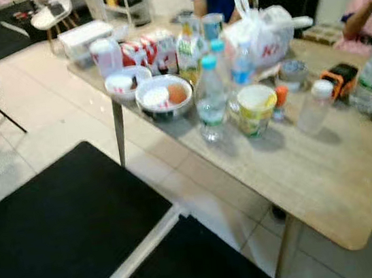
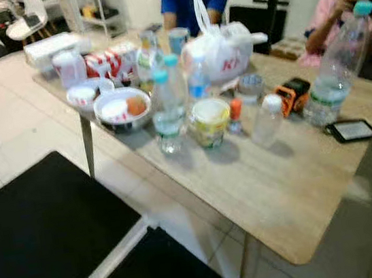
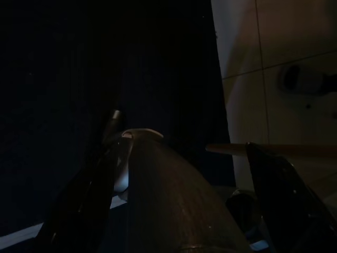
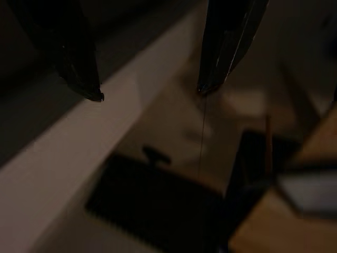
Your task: Restocking fridge
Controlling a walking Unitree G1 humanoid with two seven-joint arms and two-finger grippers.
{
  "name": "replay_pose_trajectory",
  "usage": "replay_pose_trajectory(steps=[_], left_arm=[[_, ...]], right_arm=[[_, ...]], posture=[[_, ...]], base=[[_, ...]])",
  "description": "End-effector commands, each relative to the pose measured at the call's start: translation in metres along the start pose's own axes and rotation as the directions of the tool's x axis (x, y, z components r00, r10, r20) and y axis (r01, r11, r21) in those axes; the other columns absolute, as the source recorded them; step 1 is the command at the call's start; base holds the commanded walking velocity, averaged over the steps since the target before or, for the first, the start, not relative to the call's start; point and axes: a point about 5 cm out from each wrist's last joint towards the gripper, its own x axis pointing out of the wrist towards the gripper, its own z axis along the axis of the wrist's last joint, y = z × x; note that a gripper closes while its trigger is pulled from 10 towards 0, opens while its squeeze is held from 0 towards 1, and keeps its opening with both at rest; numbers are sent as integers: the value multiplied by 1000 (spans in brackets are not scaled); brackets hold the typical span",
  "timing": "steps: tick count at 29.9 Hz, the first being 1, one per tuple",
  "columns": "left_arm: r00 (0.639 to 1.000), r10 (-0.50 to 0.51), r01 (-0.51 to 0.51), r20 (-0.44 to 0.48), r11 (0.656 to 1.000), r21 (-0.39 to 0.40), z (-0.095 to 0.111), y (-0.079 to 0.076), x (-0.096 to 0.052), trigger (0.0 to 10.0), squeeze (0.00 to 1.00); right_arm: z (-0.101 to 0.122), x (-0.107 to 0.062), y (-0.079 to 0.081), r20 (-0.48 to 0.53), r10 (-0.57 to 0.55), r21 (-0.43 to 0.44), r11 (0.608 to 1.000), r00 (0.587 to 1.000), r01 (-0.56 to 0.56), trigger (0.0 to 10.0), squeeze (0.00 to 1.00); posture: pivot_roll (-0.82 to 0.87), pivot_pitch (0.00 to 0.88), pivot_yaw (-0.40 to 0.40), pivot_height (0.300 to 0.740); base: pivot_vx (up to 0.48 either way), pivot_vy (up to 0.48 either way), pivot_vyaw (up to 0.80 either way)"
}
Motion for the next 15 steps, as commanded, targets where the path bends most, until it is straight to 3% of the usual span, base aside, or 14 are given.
replay_pose_trajectory(steps=[1, 2, 4, 7, 9, 10, 11, 12, 14, 15], left_arm=[[1000, 2, -2, 0, 1000, 3, 0, 2, -1, 10000, 0], [1000, -1, 1, -3, 1000, 4, -1, 2, -1, 10000, 0], [1000, -2, 2, -5, 1000, 5, -1, 2, -1, 10000, 0], [1000, -2, 2, -7, 1000, 10, -1, 3, -1, 10000, 0], [1000, -1, 1, -8, 1000, 11, -1, 3, -2, 10000, 0], [1000, -1, 1, -8, 1000, 11, -1, 3, -2, 10000, 0], [1000, -2, 2, -5, 1000, 10, 0, 3, -1, 10000, 0], [1000, -2, 2, -5, 1000, 9, 1, 3, -1, 10000, 0], [1000, -6, 6, -5, 1000, 10, 1, 2, -1, 10000, 0], [1000, -9, 9, -6, 1000, 11, 1, 1, -1, 10000, 0]], right_arm=[[14, 2, 0, 55, 11, 50, 999, 998, -14, 10000, 0], [41, 3, 9, 167, 101, 136, 983, 981, -124, 10000, 0], [63, -1, 21, 271, 228, 226, 929, 935, -292, 10000, 0], [92, -9, 38, 423, 400, 287, 792, 813, -539, 10000, 0], [112, -17, 46, 538, 495, 306, 639, 682, -706, 10000, 0], [112, -17, 46, 538, 495, 306, 639, 682, -706, 10000, 0], [131, -27, 51, 653, 556, 271, 461, 513, -845, 10000, 0], [135, -30, 52, 676, 564, 257, 423, 474, -869, 10000, 0], [140, -38, 55, 725, 597, 196, 302, 345, -933, 10000, 0], [142, -48, 60, 753, 626, 111, 185, 204, -977, 10000, 0]], posture=[[-9, 4, -6, 740], [-7, 3, -7, 740], [-6, 3, -7, 740], [-6, 2, -6, 740], [-6, 2, -6, 740], [-6, 2, -6, 740], [-5, 4, -6, 740], [-5, 4, -6, 740], [-5, 4, -6, 740], [-5, 4, -6, 740]], base=[[0, 0, 0], [0, 0, 0], [0, 0, 0], [0, 0, 0], [0, 0, 0], [0, 0, 0], [0, 0, 0], [0, 0, 0], [0, 0, 0], [0, 0, 0]])
